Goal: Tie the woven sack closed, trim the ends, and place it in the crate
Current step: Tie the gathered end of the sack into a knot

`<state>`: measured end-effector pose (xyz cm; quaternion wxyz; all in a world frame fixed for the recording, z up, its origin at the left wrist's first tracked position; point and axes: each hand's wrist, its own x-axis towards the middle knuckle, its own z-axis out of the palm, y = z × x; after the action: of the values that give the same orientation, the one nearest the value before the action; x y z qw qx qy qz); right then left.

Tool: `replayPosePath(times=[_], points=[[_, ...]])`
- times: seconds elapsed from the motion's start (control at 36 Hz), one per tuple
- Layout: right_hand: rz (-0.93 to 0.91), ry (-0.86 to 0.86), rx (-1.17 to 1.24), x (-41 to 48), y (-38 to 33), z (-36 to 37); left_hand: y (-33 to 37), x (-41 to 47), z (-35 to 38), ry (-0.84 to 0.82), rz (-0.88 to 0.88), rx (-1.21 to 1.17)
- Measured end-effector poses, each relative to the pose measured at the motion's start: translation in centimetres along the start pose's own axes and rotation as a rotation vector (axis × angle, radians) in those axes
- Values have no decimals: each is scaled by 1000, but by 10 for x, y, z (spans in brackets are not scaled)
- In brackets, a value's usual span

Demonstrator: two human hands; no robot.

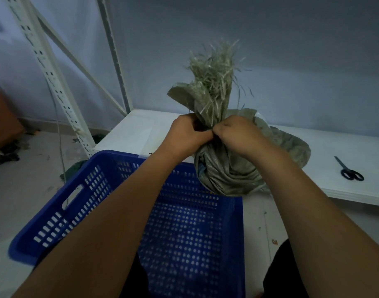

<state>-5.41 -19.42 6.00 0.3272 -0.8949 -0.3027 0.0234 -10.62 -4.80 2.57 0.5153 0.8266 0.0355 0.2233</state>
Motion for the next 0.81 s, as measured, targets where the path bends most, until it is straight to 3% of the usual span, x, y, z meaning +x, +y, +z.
replayPosePath(times=[0.44, 0.81], points=[[-121, 41, -17, -2, 4, 11, -3, -2, -2, 1, 4, 34], [-176, 53, 136, -1, 2, 20, -2, -5, -3, 66, 4, 47]])
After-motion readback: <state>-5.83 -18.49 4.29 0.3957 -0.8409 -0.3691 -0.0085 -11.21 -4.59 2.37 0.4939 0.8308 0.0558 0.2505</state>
